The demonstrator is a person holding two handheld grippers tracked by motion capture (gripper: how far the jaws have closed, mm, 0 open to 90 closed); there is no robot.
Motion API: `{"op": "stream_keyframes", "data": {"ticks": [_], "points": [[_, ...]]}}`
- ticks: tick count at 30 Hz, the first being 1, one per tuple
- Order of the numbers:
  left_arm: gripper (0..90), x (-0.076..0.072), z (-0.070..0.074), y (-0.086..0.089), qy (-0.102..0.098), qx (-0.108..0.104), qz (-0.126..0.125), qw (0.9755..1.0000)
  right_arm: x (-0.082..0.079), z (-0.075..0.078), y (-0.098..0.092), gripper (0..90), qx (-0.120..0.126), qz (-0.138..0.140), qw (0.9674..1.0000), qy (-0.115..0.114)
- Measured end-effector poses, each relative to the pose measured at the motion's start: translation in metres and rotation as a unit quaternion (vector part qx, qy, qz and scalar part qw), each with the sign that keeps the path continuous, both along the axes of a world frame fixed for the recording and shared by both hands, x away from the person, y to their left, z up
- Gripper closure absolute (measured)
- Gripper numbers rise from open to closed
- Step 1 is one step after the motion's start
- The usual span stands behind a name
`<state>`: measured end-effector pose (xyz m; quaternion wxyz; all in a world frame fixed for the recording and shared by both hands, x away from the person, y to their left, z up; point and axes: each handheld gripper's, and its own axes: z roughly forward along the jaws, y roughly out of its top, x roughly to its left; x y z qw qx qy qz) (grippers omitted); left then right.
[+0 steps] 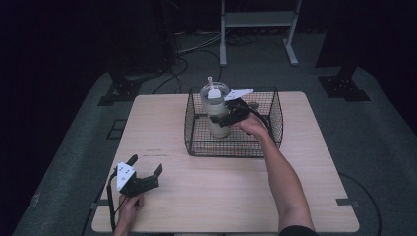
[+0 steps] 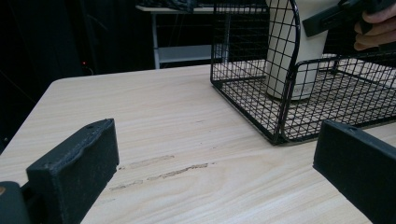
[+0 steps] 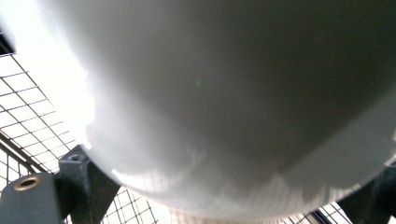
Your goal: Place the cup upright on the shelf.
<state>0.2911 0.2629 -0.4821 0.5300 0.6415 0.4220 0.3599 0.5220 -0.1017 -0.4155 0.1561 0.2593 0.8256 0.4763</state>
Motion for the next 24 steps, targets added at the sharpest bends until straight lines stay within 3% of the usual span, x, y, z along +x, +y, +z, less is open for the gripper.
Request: {"op": "stream_keyframes", "data": {"ticks": [10,24], "points": [[0.0,0.000,0.000,0.000,-0.001,0.000,-0.001,1.0000,-0.005,0.004,-0.011,8.8,-0.012,-0.004,0.9998,0.016],[0.0,-0.001,0.000,-0.001,-0.002,0.001,-0.002,1.0000,-0.014,0.009,-0.019,12.5,-0.031,-0.008,0.9993,0.020]]}}
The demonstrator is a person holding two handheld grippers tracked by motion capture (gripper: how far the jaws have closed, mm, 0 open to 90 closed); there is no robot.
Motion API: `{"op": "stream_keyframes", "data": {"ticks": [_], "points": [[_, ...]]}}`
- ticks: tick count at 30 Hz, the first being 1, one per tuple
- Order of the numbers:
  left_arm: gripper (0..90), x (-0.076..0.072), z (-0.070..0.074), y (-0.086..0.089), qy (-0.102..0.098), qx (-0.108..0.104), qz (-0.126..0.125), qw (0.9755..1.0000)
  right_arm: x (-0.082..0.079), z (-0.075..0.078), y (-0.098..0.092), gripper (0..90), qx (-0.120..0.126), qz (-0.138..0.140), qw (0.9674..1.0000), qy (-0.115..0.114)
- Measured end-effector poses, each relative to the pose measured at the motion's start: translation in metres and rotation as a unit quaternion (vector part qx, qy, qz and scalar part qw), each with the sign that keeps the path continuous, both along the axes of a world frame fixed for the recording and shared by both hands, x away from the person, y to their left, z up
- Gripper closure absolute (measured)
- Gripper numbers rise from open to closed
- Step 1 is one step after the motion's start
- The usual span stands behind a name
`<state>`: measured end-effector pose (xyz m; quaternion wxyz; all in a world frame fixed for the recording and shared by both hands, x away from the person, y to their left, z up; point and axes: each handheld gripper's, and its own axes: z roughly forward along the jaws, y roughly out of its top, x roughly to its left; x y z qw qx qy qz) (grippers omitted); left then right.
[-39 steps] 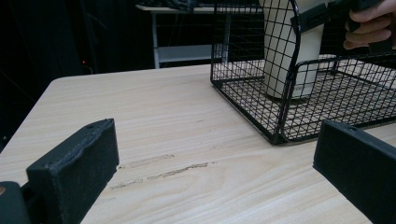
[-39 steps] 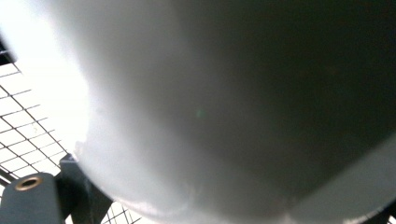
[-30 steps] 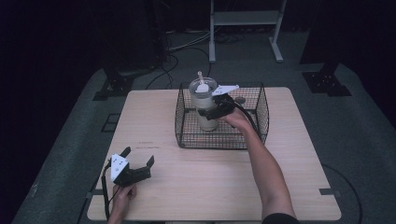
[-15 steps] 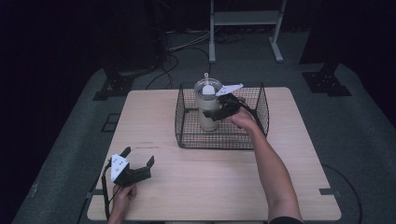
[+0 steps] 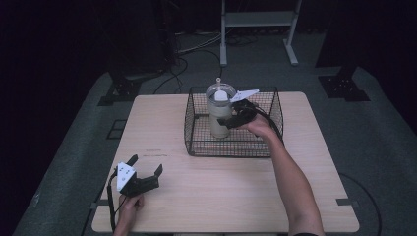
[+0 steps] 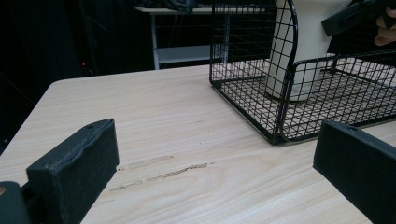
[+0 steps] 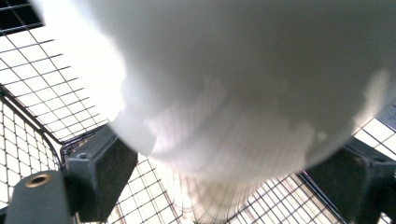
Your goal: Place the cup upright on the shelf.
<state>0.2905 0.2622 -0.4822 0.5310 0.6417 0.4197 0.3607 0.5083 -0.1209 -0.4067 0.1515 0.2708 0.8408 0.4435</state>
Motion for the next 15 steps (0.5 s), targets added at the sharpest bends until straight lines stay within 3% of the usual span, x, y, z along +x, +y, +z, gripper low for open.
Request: {"op": "stream_keyframes", "data": {"ticks": [15], "points": [[0.0,0.000,0.000,0.000,-0.001,0.002,0.000,1.0000,-0.016,0.022,-0.024,13.3,0.009,-0.025,0.9996,0.014]]}}
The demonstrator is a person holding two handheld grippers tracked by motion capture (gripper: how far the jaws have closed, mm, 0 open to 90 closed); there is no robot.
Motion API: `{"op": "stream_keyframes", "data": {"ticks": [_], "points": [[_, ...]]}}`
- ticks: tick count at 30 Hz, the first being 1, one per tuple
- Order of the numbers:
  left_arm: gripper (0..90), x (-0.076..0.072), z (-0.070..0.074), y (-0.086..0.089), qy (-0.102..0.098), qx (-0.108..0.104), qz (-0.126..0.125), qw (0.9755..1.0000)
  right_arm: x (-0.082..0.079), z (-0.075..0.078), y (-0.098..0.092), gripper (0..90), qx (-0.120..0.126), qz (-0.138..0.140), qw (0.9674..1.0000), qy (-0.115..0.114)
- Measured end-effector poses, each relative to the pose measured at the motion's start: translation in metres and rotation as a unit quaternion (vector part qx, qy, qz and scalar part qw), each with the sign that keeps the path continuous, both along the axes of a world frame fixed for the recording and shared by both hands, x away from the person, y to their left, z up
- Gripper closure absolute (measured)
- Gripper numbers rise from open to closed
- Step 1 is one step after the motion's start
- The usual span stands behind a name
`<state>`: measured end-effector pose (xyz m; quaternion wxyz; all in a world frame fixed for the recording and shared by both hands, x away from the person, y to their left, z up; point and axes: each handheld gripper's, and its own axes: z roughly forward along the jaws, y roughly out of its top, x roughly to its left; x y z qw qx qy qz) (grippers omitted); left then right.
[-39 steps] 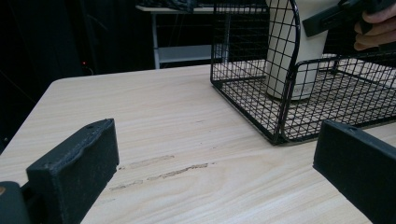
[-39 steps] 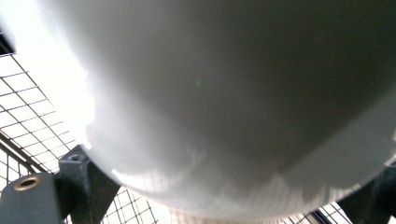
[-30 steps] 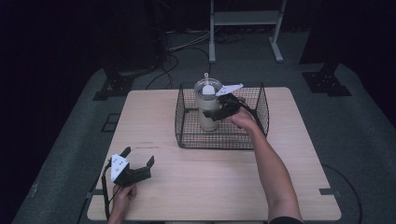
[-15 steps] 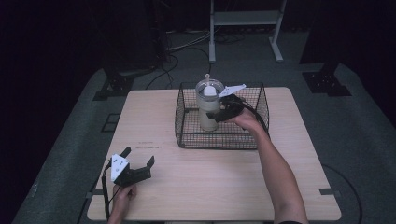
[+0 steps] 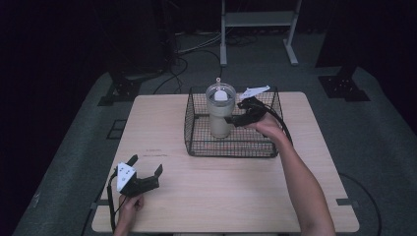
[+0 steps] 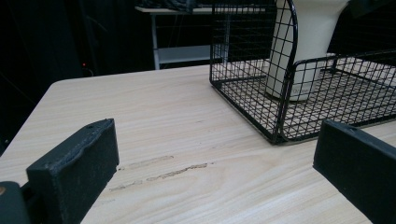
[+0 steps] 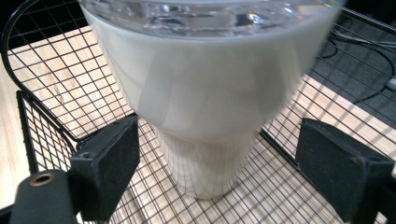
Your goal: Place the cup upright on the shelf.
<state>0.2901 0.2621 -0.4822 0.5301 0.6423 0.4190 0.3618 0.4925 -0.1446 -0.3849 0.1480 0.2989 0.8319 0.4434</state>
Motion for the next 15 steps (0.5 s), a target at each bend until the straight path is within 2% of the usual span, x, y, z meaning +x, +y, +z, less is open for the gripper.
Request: {"op": "stream_keyframes", "data": {"ticks": [15], "points": [[0.0,0.000,0.000,0.000,-0.001,0.001,0.000,1.0000,-0.012,0.011,-0.013,13.2,-0.006,-0.017,0.9998,0.008]]}}
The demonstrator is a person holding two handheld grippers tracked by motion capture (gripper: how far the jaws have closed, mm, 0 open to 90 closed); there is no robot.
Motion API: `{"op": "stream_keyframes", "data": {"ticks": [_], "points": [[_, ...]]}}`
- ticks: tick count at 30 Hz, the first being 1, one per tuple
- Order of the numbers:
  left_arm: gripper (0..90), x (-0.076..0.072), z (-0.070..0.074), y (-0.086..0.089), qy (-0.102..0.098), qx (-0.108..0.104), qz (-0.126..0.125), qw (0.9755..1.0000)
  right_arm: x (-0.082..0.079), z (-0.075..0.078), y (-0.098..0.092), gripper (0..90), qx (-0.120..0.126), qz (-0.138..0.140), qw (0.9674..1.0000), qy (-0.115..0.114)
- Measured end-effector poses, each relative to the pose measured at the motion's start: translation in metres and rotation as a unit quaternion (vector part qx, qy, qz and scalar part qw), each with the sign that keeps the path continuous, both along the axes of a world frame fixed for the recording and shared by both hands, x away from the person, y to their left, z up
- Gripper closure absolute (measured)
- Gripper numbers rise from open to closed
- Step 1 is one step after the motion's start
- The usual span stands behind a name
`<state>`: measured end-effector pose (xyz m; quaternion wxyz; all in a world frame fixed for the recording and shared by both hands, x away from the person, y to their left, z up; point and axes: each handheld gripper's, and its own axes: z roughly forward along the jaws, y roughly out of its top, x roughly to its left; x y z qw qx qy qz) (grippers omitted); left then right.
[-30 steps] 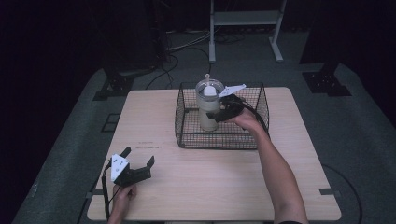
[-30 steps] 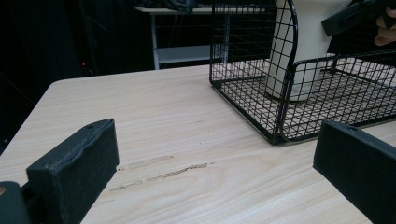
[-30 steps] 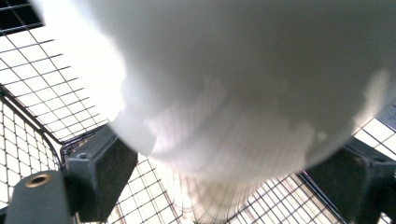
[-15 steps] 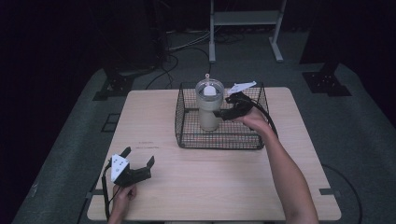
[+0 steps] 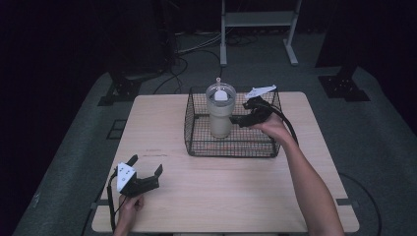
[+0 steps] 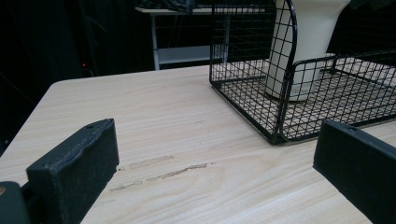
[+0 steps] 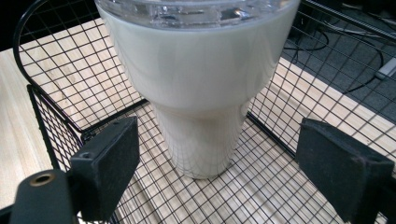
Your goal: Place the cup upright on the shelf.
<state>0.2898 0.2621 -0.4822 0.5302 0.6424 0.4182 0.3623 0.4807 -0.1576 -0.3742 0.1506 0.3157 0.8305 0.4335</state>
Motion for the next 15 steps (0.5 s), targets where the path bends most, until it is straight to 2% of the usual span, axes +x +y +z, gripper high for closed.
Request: {"op": "stream_keyframes", "data": {"ticks": [15], "points": [[0.0,0.000,0.000,0.000,0.000,0.001,0.000,1.0000,-0.016,0.005,-0.015,13.3,0.005,-0.009,0.9999,0.006]]}}
